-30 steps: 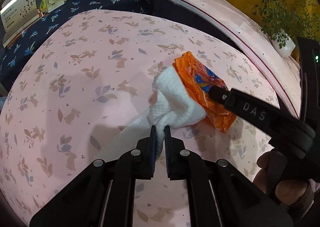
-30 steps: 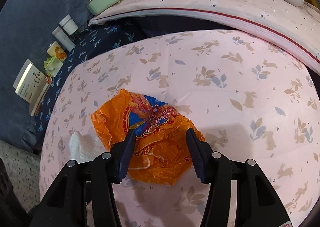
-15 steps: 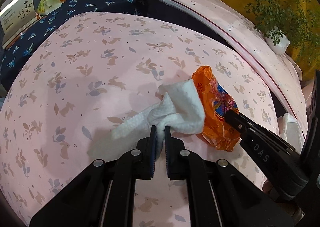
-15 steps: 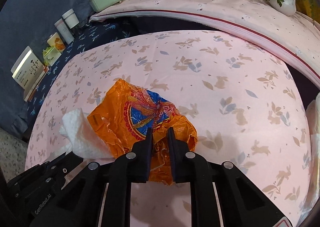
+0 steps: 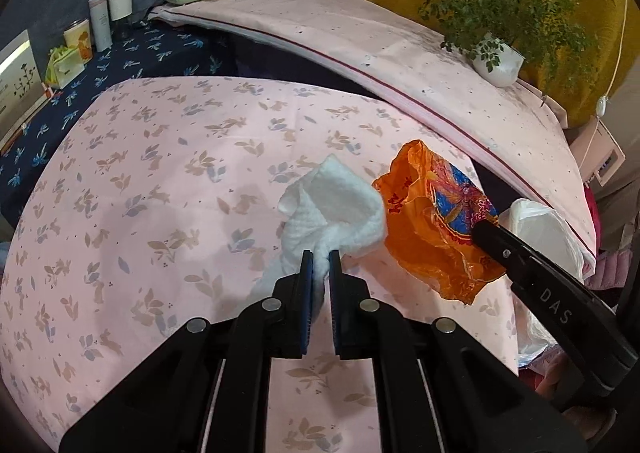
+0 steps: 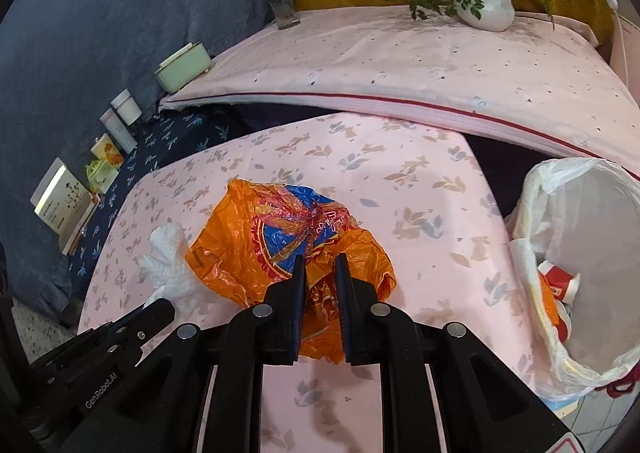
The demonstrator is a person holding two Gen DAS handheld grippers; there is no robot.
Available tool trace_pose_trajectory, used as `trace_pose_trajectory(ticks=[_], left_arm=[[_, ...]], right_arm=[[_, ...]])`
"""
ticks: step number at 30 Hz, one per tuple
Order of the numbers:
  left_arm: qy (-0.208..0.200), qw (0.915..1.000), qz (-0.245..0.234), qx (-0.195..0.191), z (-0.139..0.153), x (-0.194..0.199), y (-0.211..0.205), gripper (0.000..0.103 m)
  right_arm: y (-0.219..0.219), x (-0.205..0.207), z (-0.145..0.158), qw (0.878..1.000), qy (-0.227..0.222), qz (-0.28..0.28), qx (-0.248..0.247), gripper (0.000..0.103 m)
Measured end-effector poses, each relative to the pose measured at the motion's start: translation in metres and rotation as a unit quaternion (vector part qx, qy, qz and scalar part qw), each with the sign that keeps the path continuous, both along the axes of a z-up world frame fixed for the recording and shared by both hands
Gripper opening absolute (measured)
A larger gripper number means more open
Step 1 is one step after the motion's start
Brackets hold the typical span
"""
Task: Collect trash
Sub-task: 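Carry the tissue and orange wrapper with both grippers over the bin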
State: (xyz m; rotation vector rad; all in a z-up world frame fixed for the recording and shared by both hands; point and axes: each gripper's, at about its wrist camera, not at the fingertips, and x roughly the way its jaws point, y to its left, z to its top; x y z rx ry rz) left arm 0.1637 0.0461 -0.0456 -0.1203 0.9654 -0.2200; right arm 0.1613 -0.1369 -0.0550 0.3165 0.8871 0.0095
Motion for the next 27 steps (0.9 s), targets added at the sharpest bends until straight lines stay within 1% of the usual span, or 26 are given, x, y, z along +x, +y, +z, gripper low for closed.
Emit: trace_pose_trajectory(ticks=[6, 13, 20, 27], left_arm=[[-0.018, 0.9993, -0.034, 0.006, 0.019, -0.011, -0.041, 0.007], [-0.028, 0.9969, -0.073, 0.009, 0.031, -0.021, -0.089, 0.007], [-0.036, 0.9928, -0.113, 0.016, 0.038, -0.03, -0.138, 0.008], [-0.037, 0.989, -0.142, 0.022, 0.04, -0.035, -0.173, 0.008]], right_arm=[[-0.046, -0.023, 0.017, 0.999, -0.02, -0.041, 0.003, 0.014], [-0.099, -0.047, 0.029, 0.996, -0.037, -0.084, 0.004, 0.014], [-0.141, -0.069, 0.03, 0.992, -0.045, -0.122, 0.004, 0.014], [-0.178, -0.088, 0.023, 0.987, -0.044, -0.156, 0.011, 0.014]])
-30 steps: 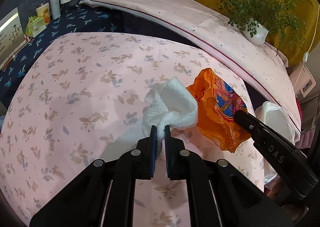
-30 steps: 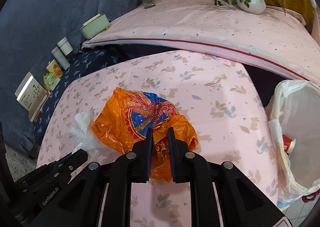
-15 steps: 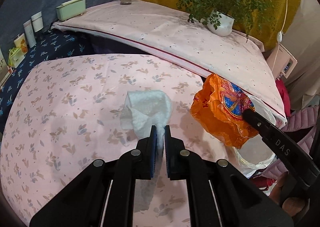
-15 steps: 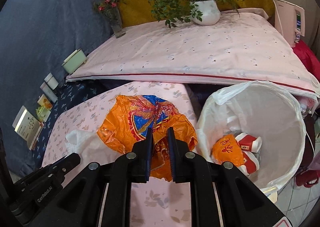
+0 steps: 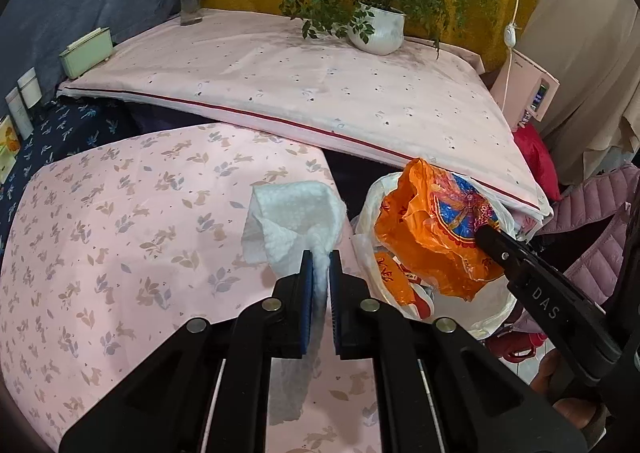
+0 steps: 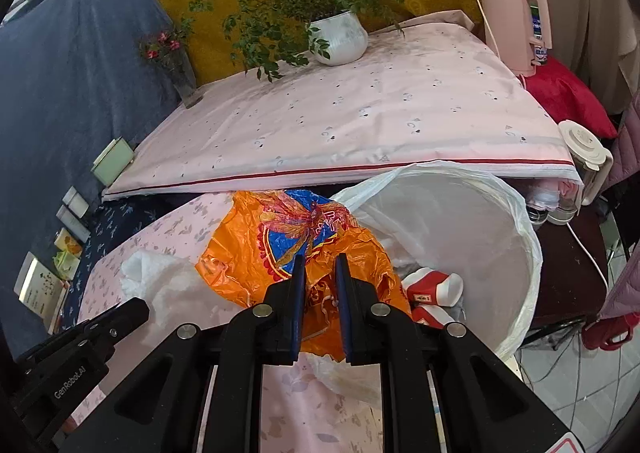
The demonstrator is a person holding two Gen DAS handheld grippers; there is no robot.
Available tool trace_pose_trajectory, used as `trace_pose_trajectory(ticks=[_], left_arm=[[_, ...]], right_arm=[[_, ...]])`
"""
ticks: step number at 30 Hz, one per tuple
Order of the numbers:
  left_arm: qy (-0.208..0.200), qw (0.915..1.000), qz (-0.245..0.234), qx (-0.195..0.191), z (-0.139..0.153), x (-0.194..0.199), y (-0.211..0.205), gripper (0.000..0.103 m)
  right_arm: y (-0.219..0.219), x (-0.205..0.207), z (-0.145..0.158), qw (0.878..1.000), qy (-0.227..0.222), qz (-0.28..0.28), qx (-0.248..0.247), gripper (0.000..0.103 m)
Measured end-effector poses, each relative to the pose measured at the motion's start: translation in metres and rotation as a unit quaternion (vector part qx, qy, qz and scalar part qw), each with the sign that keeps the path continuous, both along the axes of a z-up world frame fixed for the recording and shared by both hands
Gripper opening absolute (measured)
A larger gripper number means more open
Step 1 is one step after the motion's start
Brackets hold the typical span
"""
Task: Collect trash
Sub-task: 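Carry the tissue and orange wrapper with both grippers over the bin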
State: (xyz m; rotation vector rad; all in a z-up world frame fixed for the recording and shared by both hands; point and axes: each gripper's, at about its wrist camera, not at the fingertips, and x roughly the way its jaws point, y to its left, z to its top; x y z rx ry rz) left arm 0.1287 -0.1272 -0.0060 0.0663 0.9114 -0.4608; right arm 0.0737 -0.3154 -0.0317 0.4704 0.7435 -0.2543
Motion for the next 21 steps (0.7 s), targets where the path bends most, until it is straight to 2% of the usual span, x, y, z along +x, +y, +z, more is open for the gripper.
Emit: trace_pose_trajectory(ticks=[9, 18, 20, 21], left_arm=[[0.007, 0.9993, -0.036, 0.001, -0.004, -0.002, -0.04, 0.008], [0.02, 0.9968, -0.076, -0.015, -0.009, 0.0, -0.084, 0.008], [0.017, 0.9962, -0.083, -0.02, -0.008, -0.001, -0.093, 0.012], [0.015, 0.996, -0.085, -0.022, -0.008, -0.001, -0.096, 0.023]], right_arm=[[-0.04, -0.019, -0.01, 0.999, 0.006, -0.041, 0.002, 0.014], [-0.066, -0.028, -0.018, 0.997, 0.017, -0.07, -0.007, 0.014], [-0.07, -0.028, -0.021, 0.997, 0.02, -0.072, -0.006, 0.014], [-0.072, -0.027, -0.022, 0.997, 0.021, -0.072, -0.006, 0.014]])
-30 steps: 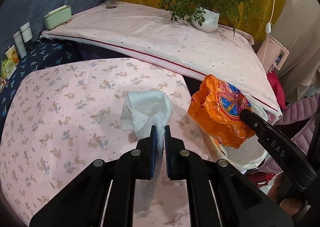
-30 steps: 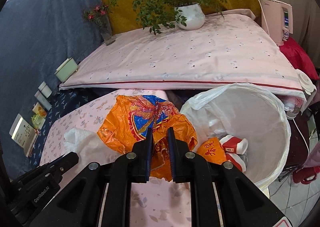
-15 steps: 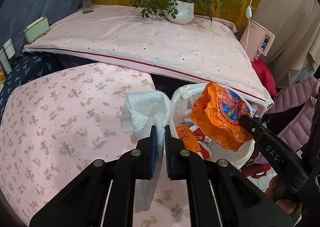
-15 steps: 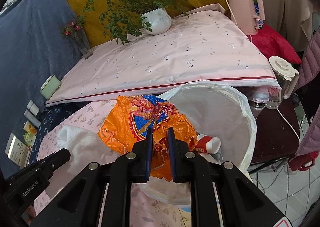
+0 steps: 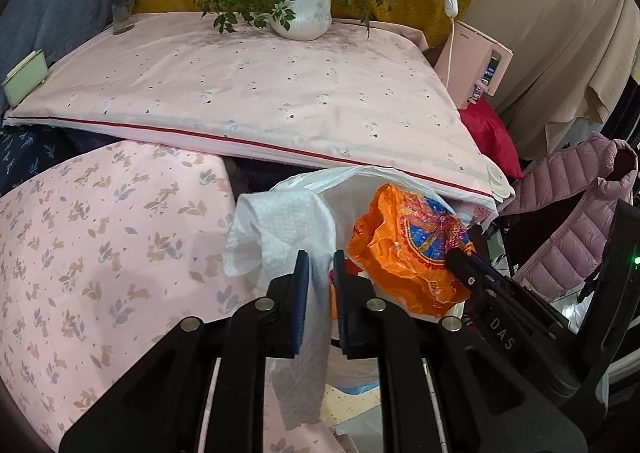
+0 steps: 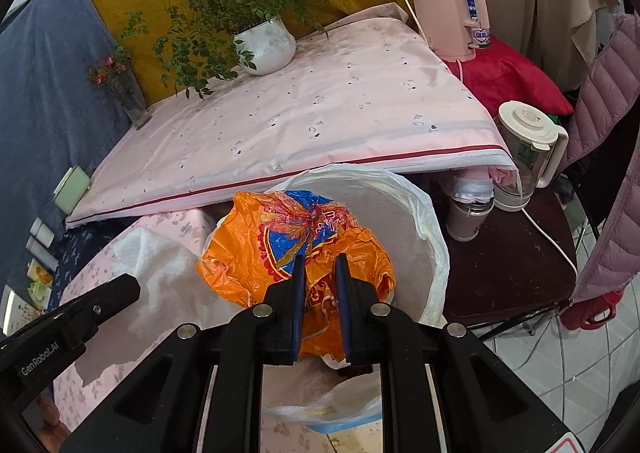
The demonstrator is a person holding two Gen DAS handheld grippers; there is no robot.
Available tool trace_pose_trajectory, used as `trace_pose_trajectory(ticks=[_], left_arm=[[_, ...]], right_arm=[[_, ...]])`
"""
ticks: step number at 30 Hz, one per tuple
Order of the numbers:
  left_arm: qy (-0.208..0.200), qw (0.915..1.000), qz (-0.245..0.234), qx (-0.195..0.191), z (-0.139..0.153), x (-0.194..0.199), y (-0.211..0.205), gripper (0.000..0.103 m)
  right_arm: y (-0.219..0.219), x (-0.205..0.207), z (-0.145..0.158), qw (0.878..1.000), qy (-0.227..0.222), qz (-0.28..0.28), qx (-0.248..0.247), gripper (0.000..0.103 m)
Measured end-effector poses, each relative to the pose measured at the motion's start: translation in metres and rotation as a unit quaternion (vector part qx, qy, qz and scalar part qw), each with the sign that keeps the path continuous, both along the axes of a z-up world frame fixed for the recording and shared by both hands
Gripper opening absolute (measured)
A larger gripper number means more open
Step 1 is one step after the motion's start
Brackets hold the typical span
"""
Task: Collect trash
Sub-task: 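Carry the tissue and orange wrapper with both grippers over the bin, then open both grippers to drop the tissue and wrapper into the bin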
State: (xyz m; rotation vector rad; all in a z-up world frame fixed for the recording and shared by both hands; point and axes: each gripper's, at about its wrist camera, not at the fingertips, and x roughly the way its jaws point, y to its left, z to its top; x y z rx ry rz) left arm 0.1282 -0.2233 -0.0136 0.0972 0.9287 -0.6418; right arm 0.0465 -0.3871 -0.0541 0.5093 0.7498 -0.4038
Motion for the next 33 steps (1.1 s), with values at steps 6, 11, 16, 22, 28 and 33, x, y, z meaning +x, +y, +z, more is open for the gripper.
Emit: trace_pose_trajectory(ticks=[6, 11, 16, 22, 28, 33], left_arm=[[-0.022, 0.9997, 0.006, -0.004, 0.004, -0.001, -0.005, 0.055], [-0.019, 0.9994, 0.027, 0.0, 0.001, 0.004, 0.006, 0.055], [-0.018, 0.9981, 0.058, 0.009, -0.004, 0.009, 0.025, 0.055], [-0.028, 0.9958, 0.085, 0.022, -0.007, 0.012, 0.046, 0.056], [-0.034, 0.9939, 0.099, 0.033, -0.01, 0.01, 0.06, 0.063], [-0.042, 0.9927, 0.106, 0.04, -0.011, 0.006, 0.068, 0.07]], right_arm=[[-0.001, 0.005, -0.003, 1.0, 0.007, 0.006, -0.008, 0.014], [0.003, 0.011, -0.006, 1.0, 0.009, 0.018, -0.009, 0.014], [0.012, 0.02, -0.008, 0.999, 0.014, 0.038, -0.01, 0.014], [0.023, 0.027, -0.012, 0.998, 0.019, 0.054, -0.009, 0.014], [0.031, 0.03, -0.016, 0.998, 0.027, 0.062, -0.013, 0.02], [0.036, 0.028, -0.013, 0.997, 0.029, 0.067, -0.019, 0.035]])
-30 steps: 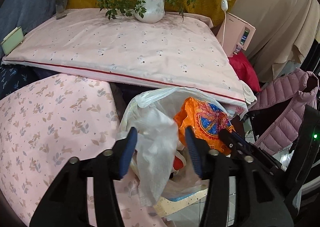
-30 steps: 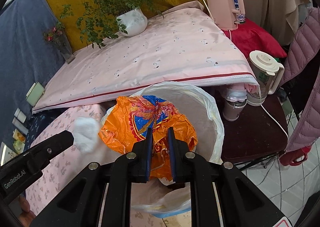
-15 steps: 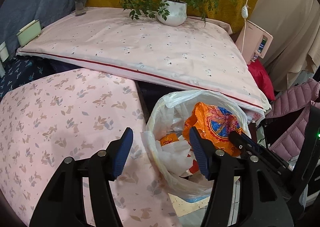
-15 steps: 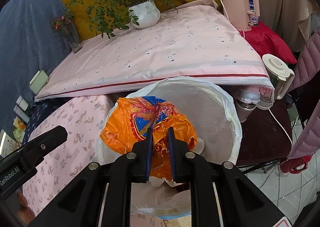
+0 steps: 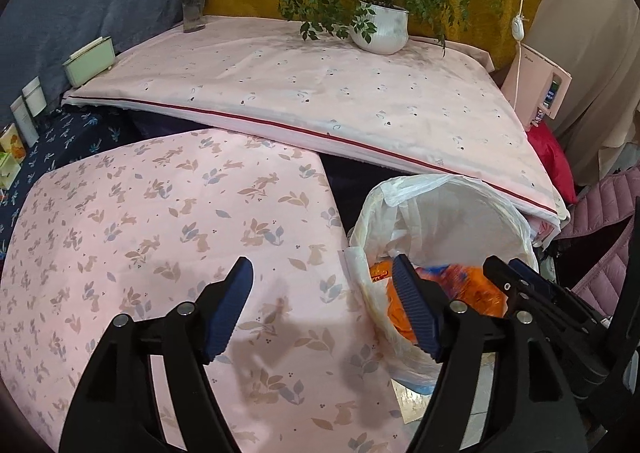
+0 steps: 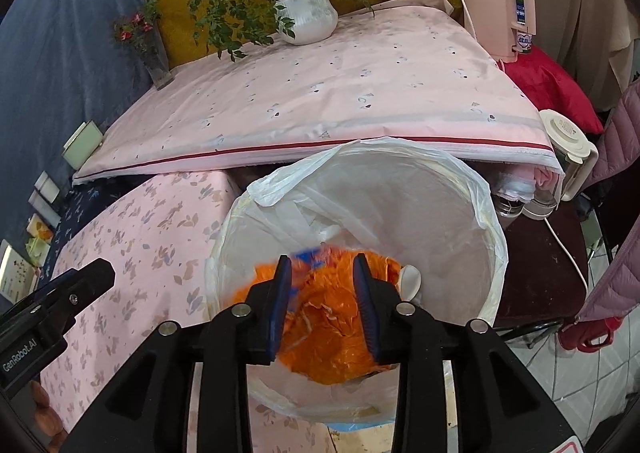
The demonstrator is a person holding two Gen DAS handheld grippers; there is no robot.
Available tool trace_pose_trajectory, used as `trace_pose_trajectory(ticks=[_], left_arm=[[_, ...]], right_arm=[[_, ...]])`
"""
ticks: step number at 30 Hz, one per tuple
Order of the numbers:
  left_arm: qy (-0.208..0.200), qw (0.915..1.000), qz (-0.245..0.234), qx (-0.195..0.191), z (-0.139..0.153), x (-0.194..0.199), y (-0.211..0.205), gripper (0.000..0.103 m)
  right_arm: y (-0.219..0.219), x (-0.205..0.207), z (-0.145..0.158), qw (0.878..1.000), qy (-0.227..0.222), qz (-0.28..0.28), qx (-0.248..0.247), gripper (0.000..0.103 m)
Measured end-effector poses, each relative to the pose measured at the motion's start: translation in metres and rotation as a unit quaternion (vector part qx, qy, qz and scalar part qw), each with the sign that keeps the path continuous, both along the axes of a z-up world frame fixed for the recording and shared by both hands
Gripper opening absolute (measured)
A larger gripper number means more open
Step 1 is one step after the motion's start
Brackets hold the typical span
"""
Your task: Collect trash
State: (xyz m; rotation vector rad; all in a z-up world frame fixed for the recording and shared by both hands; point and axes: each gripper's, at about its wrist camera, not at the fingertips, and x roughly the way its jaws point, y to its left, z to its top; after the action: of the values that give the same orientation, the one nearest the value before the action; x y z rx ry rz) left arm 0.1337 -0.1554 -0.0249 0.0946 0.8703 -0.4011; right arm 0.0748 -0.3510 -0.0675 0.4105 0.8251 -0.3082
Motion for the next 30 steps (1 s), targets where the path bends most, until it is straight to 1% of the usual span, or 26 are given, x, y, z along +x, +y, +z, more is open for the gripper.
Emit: trace_pose_trajectory(ticks=[2, 5, 7, 9, 11, 15, 17, 19, 20, 21, 25, 27, 30], left_arm=[[-0.006, 1.0, 0.002, 0.006, 0.001, -0.002, 0.002, 0.071], [-0.011, 0.9999, 0.003, 0.013, 0.002, -0.006, 0.006, 0.072], [-0.015, 0.9997, 0.007, 0.02, 0.002, -0.009, 0.009, 0.076], [-0.016, 0.9995, 0.009, 0.024, 0.002, -0.013, 0.012, 0.077], [-0.015, 0.9995, 0.009, 0.027, 0.003, -0.016, 0.015, 0.077], [-0.016, 0.9993, 0.014, 0.031, 0.003, -0.024, 0.021, 0.083], [-0.013, 0.9992, 0.015, 0.034, 0.002, -0.028, 0.023, 0.083], [-0.012, 0.9991, 0.015, 0.038, 0.0, -0.032, 0.025, 0.084], [-0.012, 0.999, 0.016, 0.04, 0.0, -0.034, 0.027, 0.085], [-0.013, 0.9989, 0.018, 0.042, -0.001, -0.035, 0.028, 0.086], [-0.007, 0.9987, 0.022, 0.044, -0.004, -0.04, 0.032, 0.087], [-0.003, 0.9987, 0.025, 0.045, -0.006, -0.042, 0.034, 0.087], [-0.001, 0.9984, 0.027, 0.049, -0.009, -0.045, 0.037, 0.087]], right_arm=[[0.004, -0.001, 0.002, 1.0, 0.003, 0.006, -0.009, 0.036], [0.007, -0.002, 0.005, 1.0, 0.006, 0.017, -0.014, 0.043], [0.01, -0.004, 0.008, 0.999, 0.006, 0.027, -0.016, 0.046], [0.015, -0.007, 0.011, 0.999, 0.004, 0.039, -0.021, 0.054], [0.019, -0.011, 0.014, 0.998, 0.004, 0.052, -0.026, 0.058], [0.027, -0.02, 0.018, 0.997, 0.006, 0.071, -0.032, 0.067], [0.032, -0.024, 0.02, 0.996, 0.006, 0.078, -0.042, 0.071], [0.036, -0.028, 0.021, 0.995, 0.01, 0.085, -0.051, 0.077], [0.038, -0.03, 0.022, 0.994, 0.012, 0.088, -0.055, 0.082], [0.039, -0.032, 0.022, 0.994, 0.015, 0.092, -0.057, 0.084], [0.042, -0.038, 0.022, 0.992, 0.021, 0.1, -0.068, 0.087], [0.045, -0.041, 0.022, 0.991, 0.021, 0.107, -0.077, 0.097], [0.051, -0.044, 0.023, 0.989, 0.02, 0.12, -0.087, 0.096]])
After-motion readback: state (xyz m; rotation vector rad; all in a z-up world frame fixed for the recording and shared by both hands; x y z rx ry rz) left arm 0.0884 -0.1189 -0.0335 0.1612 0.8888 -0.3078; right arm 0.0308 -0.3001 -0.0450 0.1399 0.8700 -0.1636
